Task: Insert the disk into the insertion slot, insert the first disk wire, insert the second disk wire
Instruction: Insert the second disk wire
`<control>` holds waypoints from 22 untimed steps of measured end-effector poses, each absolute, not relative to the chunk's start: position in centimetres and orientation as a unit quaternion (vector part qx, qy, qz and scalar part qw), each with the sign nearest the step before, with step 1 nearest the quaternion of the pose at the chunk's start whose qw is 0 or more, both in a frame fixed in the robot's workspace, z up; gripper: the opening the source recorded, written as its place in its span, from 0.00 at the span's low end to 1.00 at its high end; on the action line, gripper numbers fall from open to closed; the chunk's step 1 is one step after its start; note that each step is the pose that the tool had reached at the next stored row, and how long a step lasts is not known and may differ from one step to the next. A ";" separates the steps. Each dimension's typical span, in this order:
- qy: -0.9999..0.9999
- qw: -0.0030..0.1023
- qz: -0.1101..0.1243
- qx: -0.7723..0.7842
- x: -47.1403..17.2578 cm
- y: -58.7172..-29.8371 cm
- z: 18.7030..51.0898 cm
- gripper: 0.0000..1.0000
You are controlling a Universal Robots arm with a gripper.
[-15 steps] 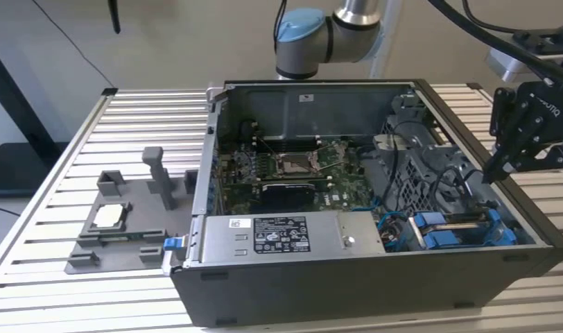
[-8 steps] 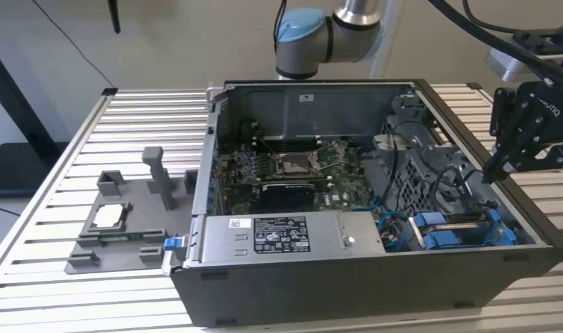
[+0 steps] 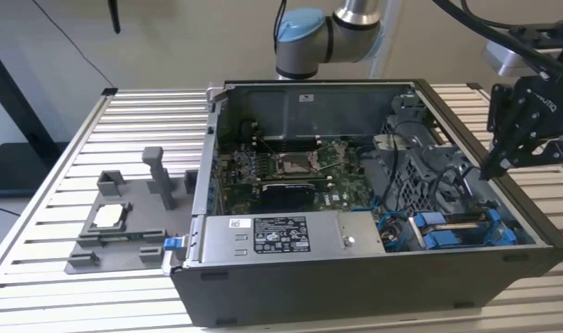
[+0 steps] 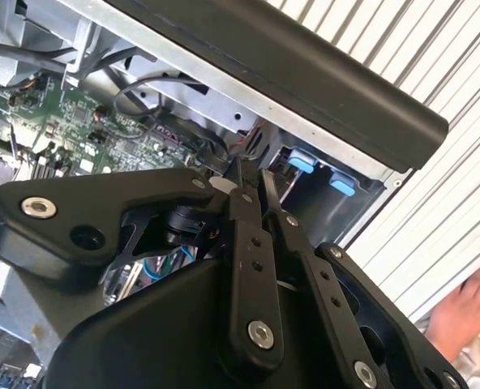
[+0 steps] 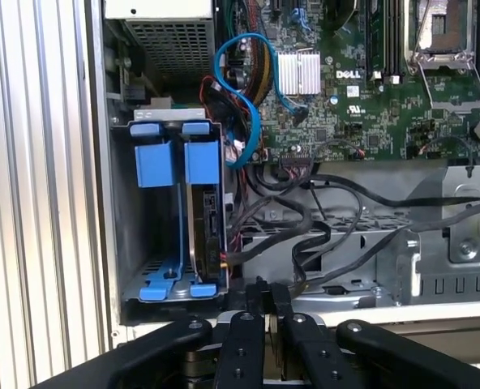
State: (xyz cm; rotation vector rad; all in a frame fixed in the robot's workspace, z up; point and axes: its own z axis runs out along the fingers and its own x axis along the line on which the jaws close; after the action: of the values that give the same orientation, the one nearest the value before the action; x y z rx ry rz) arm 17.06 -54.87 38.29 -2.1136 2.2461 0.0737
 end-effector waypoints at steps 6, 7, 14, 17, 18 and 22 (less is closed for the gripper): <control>0.728 0.028 0.024 -0.685 16.5 -54.4 38.6 0.16; 0.728 0.028 0.024 -0.685 16.4 -54.3 38.6 0.16; 0.728 0.028 0.024 -0.685 15.1 -54.1 38.8 0.16; 0.728 0.028 0.024 -0.685 14.5 -54.1 38.8 0.16; 0.728 0.028 0.024 -0.685 14.2 -54.1 38.9 0.16; 0.728 0.028 0.024 -0.685 13.2 -54.1 38.9 0.16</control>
State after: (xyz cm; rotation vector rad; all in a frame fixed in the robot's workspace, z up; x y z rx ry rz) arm 13.17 -54.06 38.88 -2.1134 2.2459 0.0734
